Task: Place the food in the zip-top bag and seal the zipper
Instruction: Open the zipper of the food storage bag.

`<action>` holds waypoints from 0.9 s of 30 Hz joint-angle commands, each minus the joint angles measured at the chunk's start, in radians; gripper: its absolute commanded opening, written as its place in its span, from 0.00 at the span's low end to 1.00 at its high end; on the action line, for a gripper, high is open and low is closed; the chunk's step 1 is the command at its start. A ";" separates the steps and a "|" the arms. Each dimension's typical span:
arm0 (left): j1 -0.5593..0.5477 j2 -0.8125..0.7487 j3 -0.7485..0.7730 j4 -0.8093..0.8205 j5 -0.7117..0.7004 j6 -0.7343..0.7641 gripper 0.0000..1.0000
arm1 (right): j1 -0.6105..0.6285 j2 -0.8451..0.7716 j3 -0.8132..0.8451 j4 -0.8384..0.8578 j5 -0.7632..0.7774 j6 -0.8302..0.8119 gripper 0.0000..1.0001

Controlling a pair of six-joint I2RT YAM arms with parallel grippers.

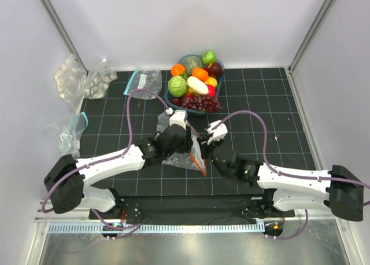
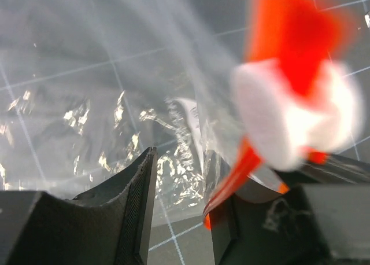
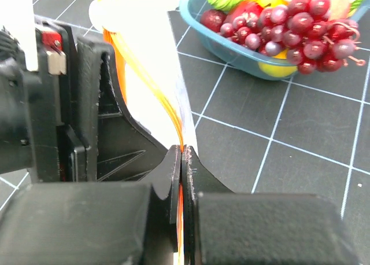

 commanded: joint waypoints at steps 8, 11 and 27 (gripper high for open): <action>-0.046 0.040 0.075 -0.026 -0.061 0.043 0.24 | -0.003 -0.022 -0.004 0.041 0.124 0.043 0.01; -0.056 0.014 0.080 -0.053 -0.088 0.051 0.15 | -0.010 -0.011 0.002 0.029 0.135 0.053 0.01; -0.056 -0.028 0.236 -0.335 -0.068 0.101 0.00 | -0.199 0.131 0.038 -0.001 -0.185 0.148 0.38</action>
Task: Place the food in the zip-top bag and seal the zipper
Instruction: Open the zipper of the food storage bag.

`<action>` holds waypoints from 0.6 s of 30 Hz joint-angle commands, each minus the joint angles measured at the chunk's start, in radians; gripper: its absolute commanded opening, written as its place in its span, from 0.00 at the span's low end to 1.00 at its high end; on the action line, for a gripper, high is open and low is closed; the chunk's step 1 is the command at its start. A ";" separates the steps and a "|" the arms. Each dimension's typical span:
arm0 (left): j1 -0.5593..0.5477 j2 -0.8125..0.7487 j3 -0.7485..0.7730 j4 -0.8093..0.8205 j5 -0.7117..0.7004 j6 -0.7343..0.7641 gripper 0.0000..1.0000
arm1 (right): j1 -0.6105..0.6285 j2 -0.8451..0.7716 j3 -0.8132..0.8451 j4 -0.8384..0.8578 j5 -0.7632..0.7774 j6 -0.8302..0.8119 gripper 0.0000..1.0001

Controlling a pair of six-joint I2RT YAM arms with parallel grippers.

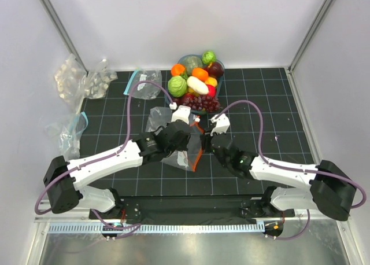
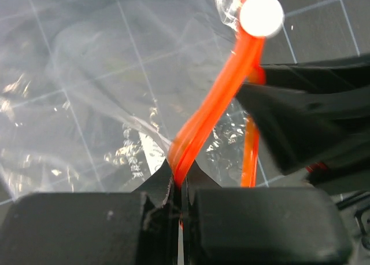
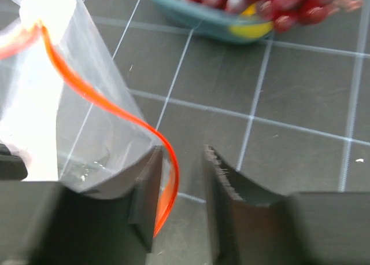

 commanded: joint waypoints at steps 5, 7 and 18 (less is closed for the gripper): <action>0.000 -0.046 0.029 -0.034 0.064 0.023 0.00 | 0.000 0.087 0.064 0.066 -0.158 0.007 0.52; 0.000 -0.057 0.026 -0.032 0.060 0.024 0.00 | 0.000 0.099 0.068 0.086 -0.205 0.001 0.55; -0.005 -0.036 0.129 -0.263 -0.144 0.047 0.00 | -0.013 0.145 0.130 -0.083 0.052 0.063 0.15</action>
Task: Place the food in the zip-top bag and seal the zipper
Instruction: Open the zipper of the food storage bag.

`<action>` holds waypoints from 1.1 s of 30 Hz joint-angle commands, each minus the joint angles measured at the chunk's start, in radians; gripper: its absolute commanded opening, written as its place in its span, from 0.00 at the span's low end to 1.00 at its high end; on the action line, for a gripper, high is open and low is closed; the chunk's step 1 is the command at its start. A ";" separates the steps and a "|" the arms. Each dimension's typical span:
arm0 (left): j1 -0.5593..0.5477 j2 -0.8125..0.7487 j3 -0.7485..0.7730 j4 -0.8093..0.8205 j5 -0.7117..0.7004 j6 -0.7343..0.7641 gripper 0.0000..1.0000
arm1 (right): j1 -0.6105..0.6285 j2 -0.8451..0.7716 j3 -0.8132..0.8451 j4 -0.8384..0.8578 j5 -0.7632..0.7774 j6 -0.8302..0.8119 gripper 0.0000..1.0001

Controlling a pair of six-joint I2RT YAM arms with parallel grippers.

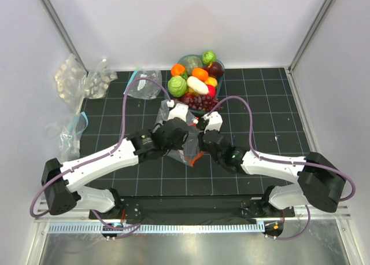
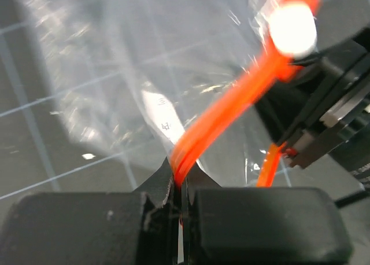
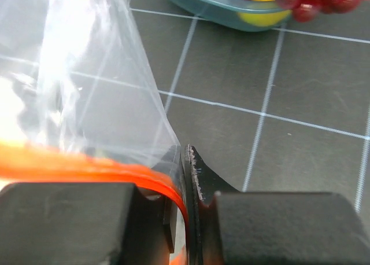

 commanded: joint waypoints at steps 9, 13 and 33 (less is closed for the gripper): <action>-0.060 0.196 0.225 -0.449 -0.504 -0.105 0.00 | -0.008 0.025 0.047 -0.010 0.043 0.009 0.18; -0.072 0.293 0.286 -0.538 -0.567 -0.159 0.00 | -0.006 0.011 0.038 0.018 -0.023 -0.014 0.20; -0.074 0.097 0.142 -0.278 -0.456 -0.040 0.17 | -0.071 -0.082 -0.063 0.143 -0.236 0.034 0.01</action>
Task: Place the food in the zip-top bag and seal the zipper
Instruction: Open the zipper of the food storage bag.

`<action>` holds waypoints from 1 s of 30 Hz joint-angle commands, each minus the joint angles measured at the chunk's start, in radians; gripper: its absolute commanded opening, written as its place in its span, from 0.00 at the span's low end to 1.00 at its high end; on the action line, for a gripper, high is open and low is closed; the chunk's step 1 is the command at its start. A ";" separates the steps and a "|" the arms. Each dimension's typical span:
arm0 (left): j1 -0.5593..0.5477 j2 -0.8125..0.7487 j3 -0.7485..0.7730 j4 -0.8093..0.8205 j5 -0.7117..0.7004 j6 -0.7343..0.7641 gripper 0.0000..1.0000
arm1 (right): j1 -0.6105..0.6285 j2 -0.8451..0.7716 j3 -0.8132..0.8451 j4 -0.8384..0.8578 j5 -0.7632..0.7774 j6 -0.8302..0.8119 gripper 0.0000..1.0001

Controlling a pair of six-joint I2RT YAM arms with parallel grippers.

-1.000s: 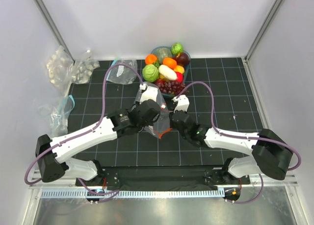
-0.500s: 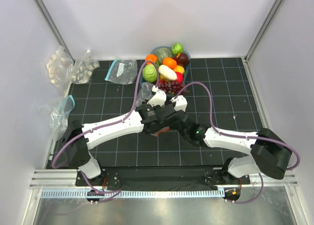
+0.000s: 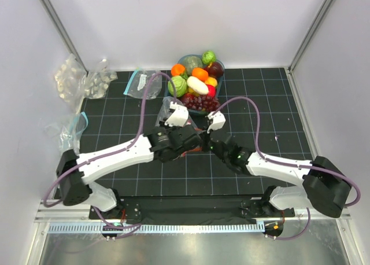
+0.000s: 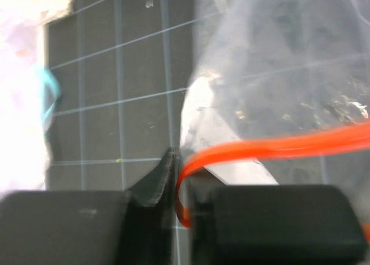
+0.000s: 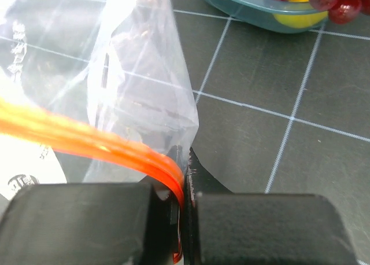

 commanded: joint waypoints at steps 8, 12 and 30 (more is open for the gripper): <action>0.000 -0.183 -0.100 0.230 0.115 0.111 0.00 | -0.049 -0.012 -0.016 0.115 -0.167 0.042 0.01; 0.000 -0.163 -0.086 0.197 0.080 0.093 0.00 | -0.060 0.047 0.016 0.127 -0.330 0.037 0.22; 0.158 0.013 -0.065 0.203 0.178 0.106 0.00 | -0.060 -0.016 0.021 0.015 -0.132 0.006 0.54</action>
